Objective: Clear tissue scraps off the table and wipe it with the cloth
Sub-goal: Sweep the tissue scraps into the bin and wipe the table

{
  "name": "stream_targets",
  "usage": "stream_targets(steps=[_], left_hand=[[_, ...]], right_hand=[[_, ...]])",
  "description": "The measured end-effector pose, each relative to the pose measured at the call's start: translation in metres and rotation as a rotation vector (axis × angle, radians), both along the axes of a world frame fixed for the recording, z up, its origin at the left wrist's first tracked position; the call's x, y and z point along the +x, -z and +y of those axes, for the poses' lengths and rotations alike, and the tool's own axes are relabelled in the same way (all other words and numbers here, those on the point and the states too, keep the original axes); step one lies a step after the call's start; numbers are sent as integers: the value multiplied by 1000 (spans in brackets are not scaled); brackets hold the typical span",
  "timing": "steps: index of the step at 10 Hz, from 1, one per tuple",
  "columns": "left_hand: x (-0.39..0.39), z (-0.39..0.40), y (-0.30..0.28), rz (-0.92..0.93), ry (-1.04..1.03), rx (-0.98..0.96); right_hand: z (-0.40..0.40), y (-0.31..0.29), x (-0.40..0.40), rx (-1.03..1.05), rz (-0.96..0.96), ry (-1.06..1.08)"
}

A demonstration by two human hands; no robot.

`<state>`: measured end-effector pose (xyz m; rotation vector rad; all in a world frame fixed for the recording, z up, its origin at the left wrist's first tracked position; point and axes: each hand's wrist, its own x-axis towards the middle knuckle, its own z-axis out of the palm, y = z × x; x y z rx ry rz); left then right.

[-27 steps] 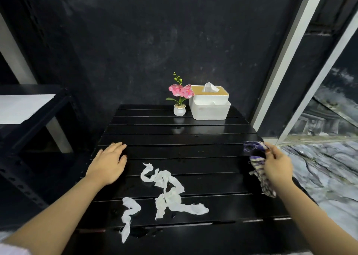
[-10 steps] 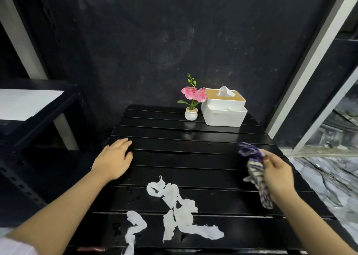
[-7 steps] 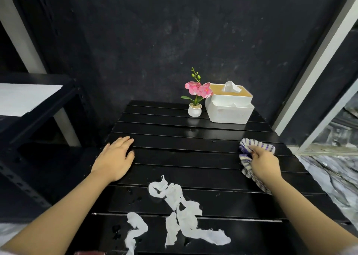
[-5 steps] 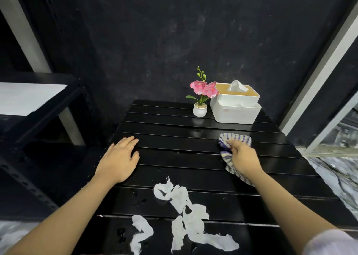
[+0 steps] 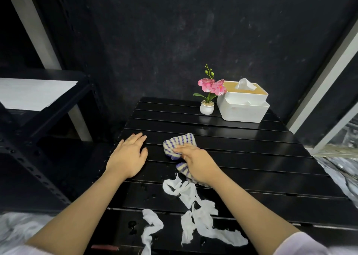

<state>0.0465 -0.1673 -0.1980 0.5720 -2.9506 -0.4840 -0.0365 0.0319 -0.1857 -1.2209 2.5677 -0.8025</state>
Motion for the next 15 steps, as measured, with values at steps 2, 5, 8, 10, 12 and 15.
stream_targets(steps=[2,5,8,10,12,15], left_hand=[[0,0,-1,-6,-6,-6],[1,2,-2,-7,-9,5],[15,5,-12,-31,24,78],[52,13,-16,-19,59,79],[80,20,-13,-27,55,78],[86,21,-3,-8,11,81]], right_hand=[[-6,3,19,-34,-29,-121],[-1,2,28,-68,-79,-195],[28,-20,23,-334,-266,115],[106,-23,18,-361,-188,343],[168,-20,32,-261,-95,571],[141,-5,48,-1,-24,505]])
